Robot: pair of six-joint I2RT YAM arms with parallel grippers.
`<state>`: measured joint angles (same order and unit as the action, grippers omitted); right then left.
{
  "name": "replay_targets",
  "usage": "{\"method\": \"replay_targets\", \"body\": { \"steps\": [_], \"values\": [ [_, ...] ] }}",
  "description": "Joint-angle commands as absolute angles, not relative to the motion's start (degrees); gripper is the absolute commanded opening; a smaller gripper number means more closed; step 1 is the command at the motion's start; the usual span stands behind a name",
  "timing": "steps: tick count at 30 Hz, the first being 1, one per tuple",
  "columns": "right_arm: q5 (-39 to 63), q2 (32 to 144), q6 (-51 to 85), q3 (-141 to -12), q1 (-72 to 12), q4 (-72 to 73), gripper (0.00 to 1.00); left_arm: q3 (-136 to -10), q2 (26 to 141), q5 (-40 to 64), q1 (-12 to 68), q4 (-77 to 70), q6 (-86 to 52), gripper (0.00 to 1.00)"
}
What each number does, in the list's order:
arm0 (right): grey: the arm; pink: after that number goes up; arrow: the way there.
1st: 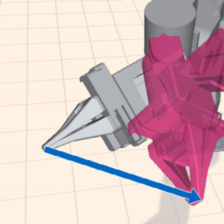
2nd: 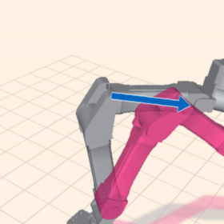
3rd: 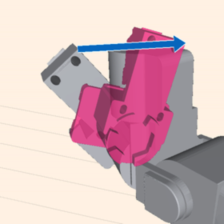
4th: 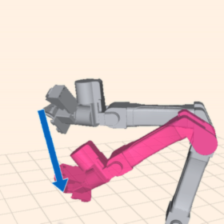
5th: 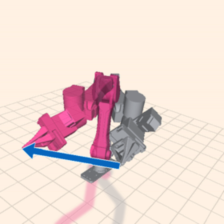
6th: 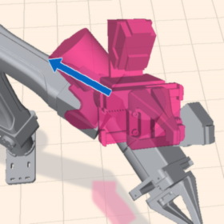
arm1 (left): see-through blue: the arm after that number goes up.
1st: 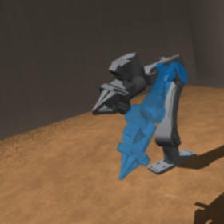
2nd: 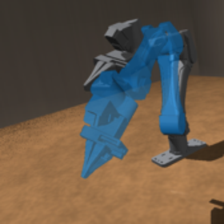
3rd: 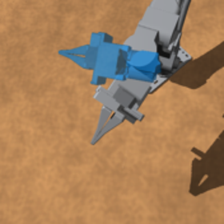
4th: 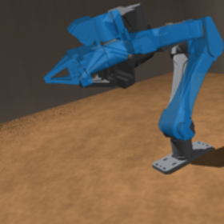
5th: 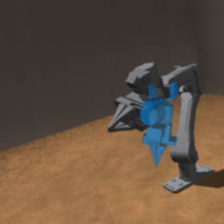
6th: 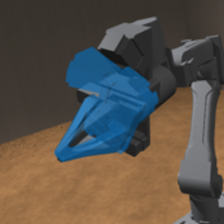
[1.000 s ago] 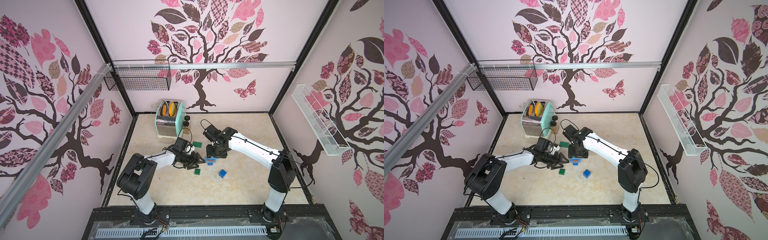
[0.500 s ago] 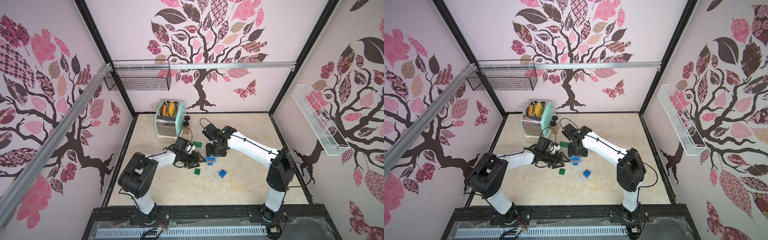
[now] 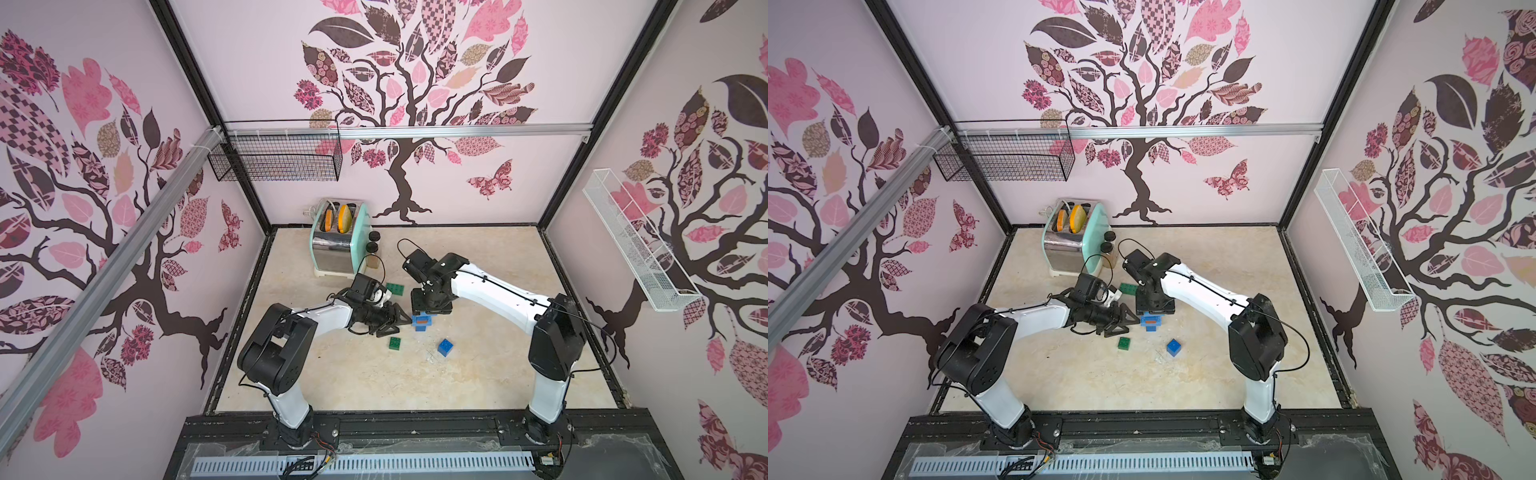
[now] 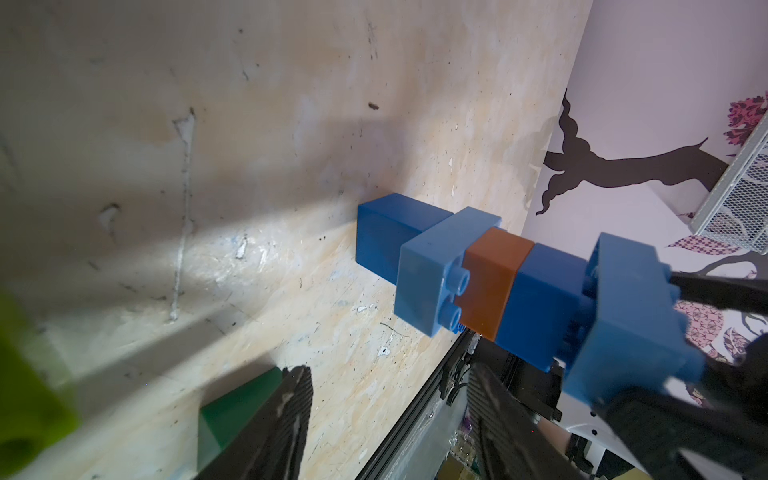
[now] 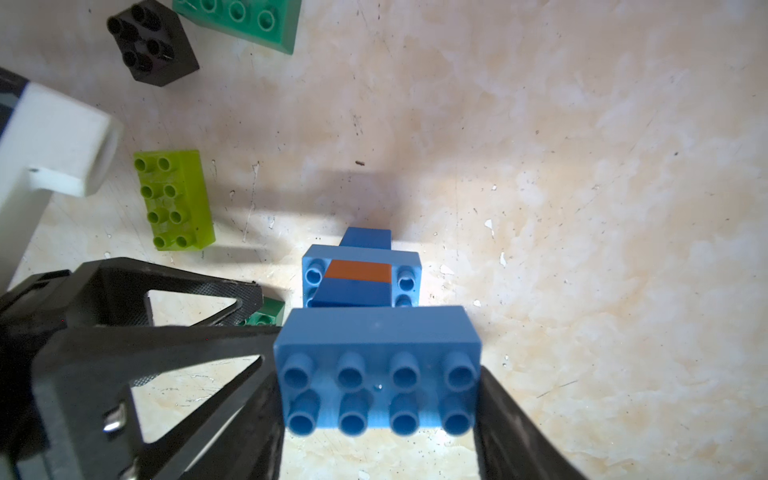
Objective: Assemble the letter f with lego
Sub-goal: Assemble the lego brick with the lego brick.
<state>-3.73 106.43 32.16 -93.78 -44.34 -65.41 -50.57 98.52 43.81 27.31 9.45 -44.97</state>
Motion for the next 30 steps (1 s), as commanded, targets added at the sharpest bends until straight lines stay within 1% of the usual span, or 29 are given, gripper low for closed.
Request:
{"method": "replay_targets", "body": {
  "steps": [1, 30],
  "values": [
    [-4.66, 106.79, 32.29, -95.05, -44.41, -66.87, 0.59, -51.53, 99.71, 43.95, 27.33, 8.62, -44.66, 0.63],
    [-4.57, 106.21, 37.36, -92.88, -44.43, -67.40, 0.59, -50.04, 99.82, 42.63, 27.33, 7.12, -46.39, 0.61]
  ]
}}
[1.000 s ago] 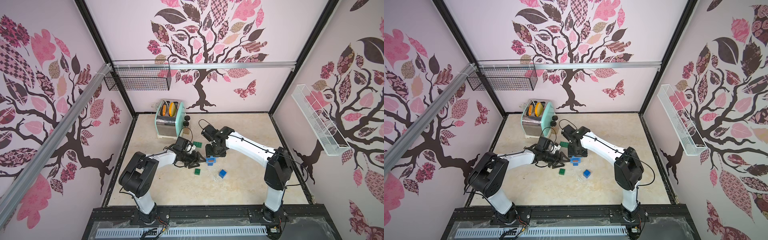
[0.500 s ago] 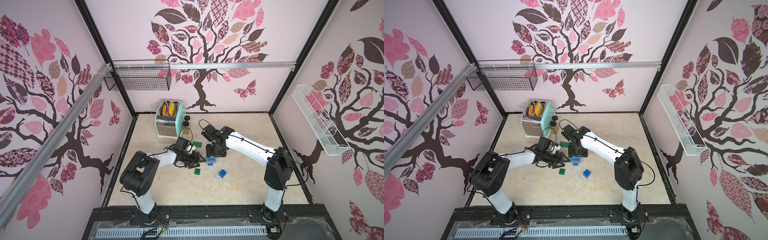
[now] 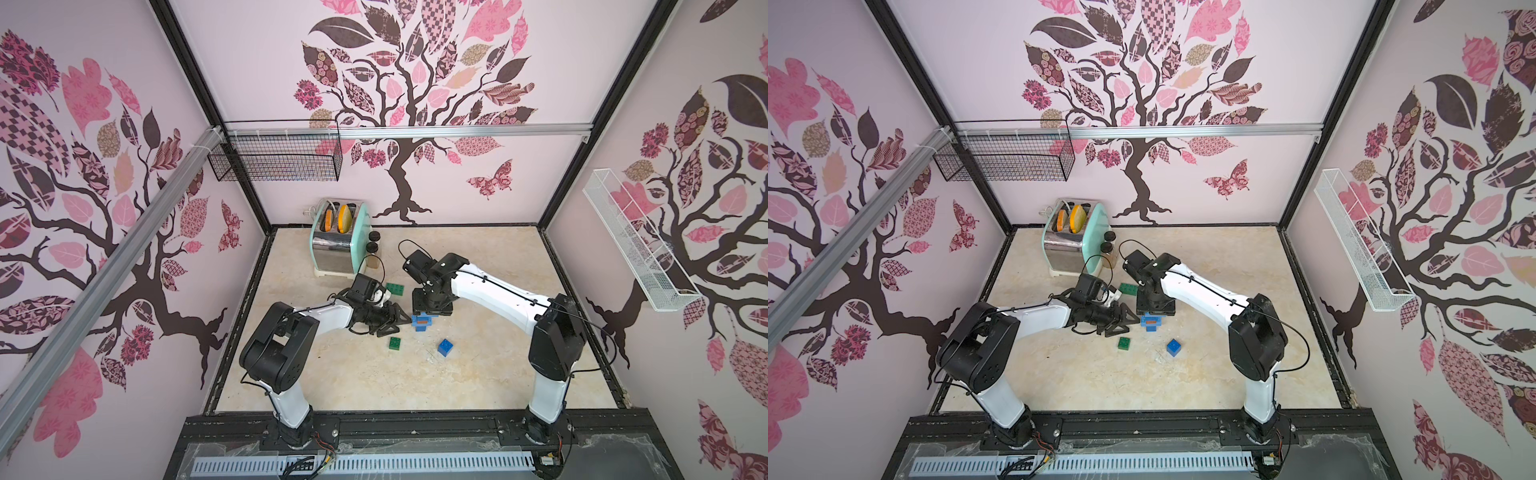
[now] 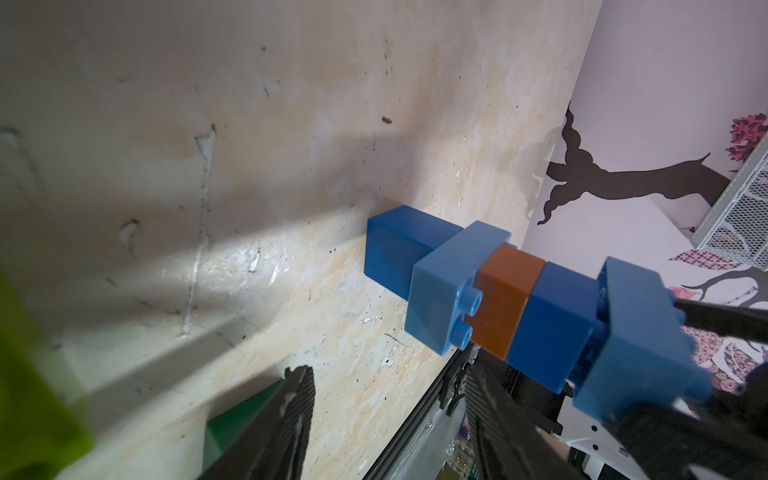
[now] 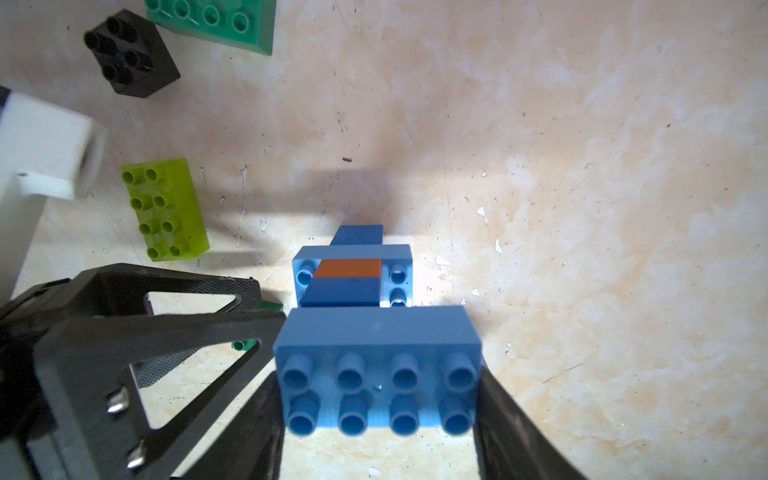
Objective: Assemble the letter f with lego
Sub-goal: Assemble the lego brick with the lego brick.
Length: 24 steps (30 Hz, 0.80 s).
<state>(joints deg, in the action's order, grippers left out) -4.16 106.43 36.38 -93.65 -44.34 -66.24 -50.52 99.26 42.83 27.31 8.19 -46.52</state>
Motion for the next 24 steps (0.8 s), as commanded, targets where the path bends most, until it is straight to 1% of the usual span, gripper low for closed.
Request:
{"method": "replay_targets", "body": {
  "steps": [1, 24],
  "values": [
    [-4.65, 106.30, 37.29, -92.90, -44.42, -67.58, 0.59, -49.92, 99.85, 42.63, 27.29, 7.14, -46.45, 0.61],
    [-4.33, 105.38, 33.35, -89.04, -44.49, -67.06, 0.60, -49.93, 99.82, 42.45, 26.94, 6.69, -46.58, 0.61]
  ]
}}
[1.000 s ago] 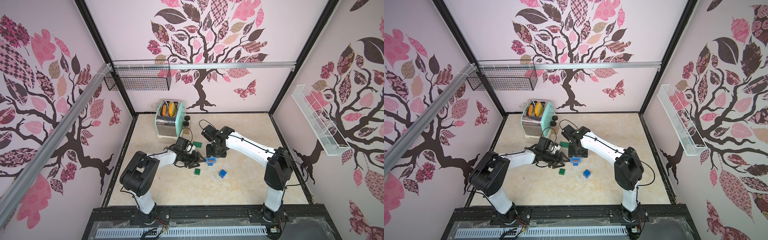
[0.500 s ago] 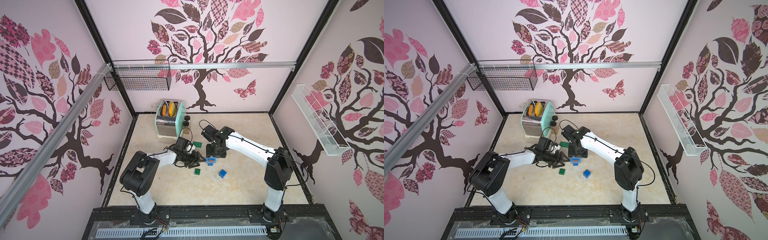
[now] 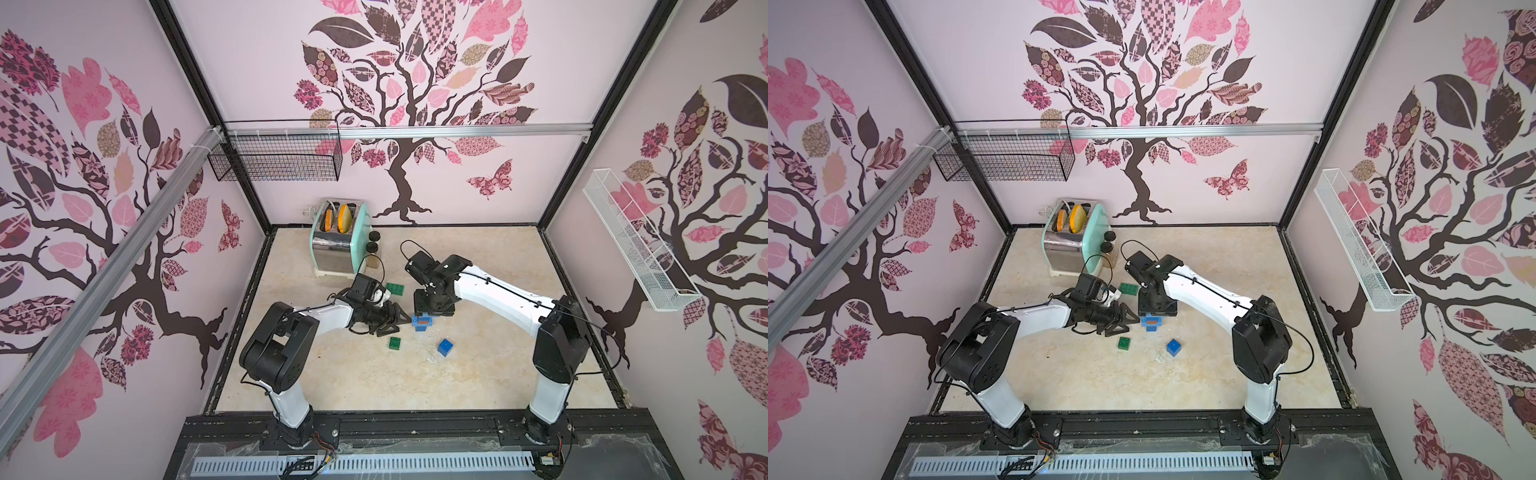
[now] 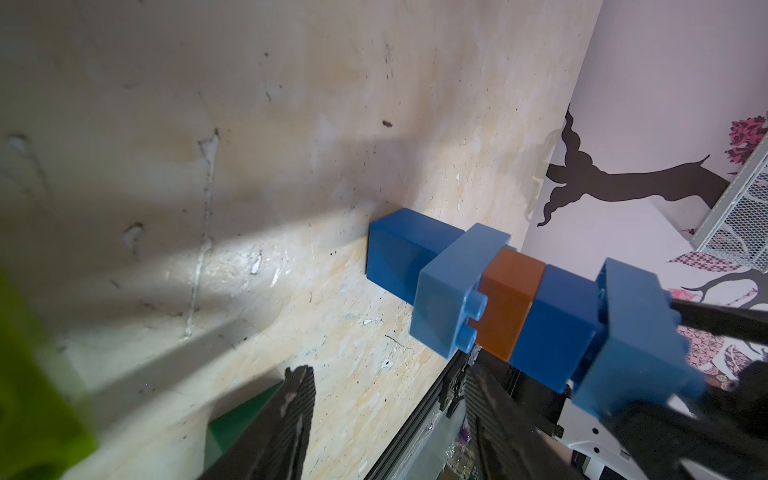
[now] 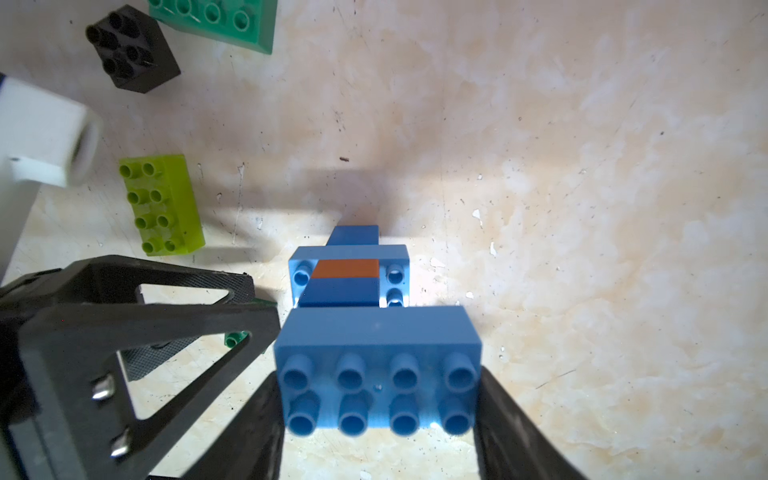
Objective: Assemble the letter f with lego
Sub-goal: Assemble the lego brick with the lego brick.
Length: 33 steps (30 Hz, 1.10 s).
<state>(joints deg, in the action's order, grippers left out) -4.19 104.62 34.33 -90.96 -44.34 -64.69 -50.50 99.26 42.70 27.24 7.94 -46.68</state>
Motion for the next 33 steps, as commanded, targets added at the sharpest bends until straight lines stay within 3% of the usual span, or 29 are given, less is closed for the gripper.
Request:
{"method": "replay_targets", "body": {
  "steps": [1, 33],
  "values": [
    [-4.14, 105.46, 33.11, -88.96, -44.50, -66.91, 0.60, -49.91, 99.76, 42.45, 26.97, 6.70, -46.58, 0.61],
    [-3.87, 110.36, 28.88, -88.44, -44.50, -68.74, 0.60, -50.86, 97.22, 41.13, 25.92, 11.00, -43.91, 0.62]
  ]
}}
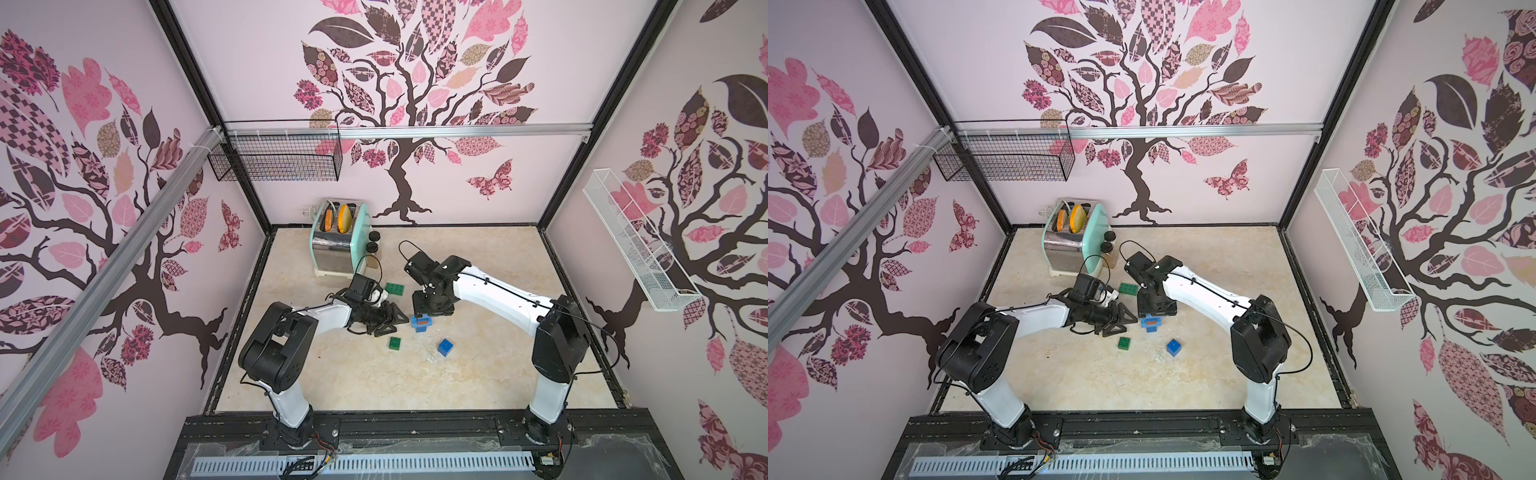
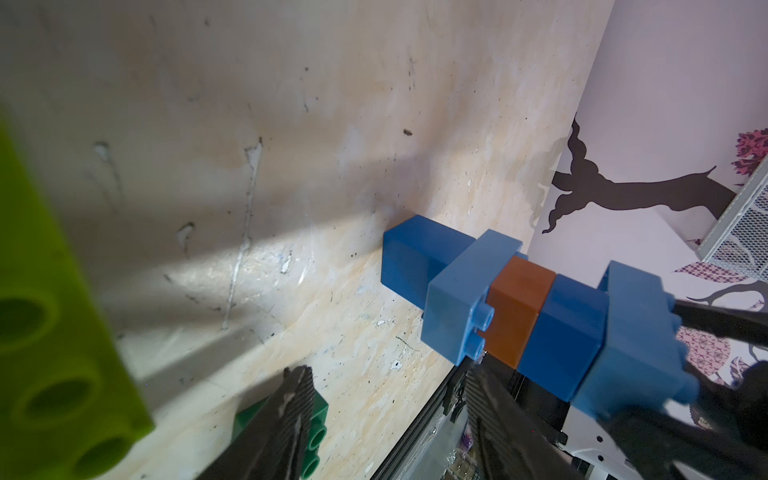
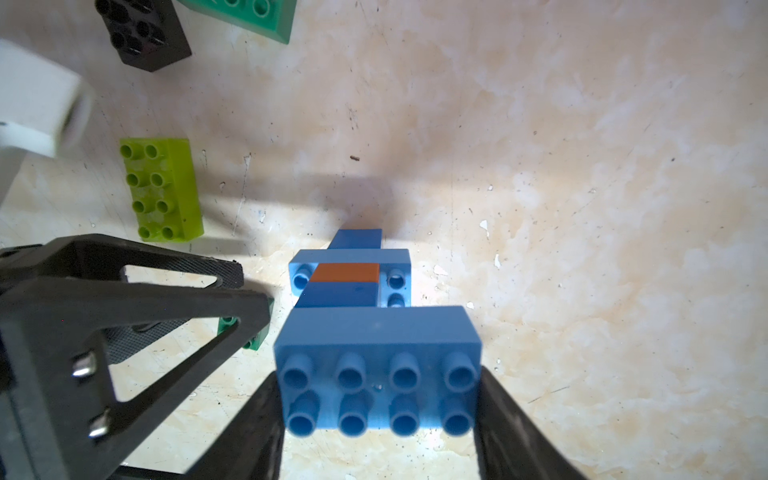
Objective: Assemble the letter f with lego
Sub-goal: Assemble the lego brick with the lego brick.
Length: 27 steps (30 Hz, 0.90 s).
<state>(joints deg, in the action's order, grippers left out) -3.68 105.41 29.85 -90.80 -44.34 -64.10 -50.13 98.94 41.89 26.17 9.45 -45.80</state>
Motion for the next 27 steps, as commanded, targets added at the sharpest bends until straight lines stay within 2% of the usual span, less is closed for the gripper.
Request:
{"method": "replay_targets", "body": {
  "steps": [1, 27],
  "values": [
    [-3.91, 110.55, 28.78, -88.36, -44.56, -68.75, 0.61, -51.11, 97.04, 41.05, 25.93, 11.32, -43.73, 0.62],
    [-6.21, 114.38, 29.40, -86.82, -45.97, -67.44, 0.61, -52.75, 90.03, 33.33, 25.01, 28.02, -35.40, 0.63]
  ]
}}
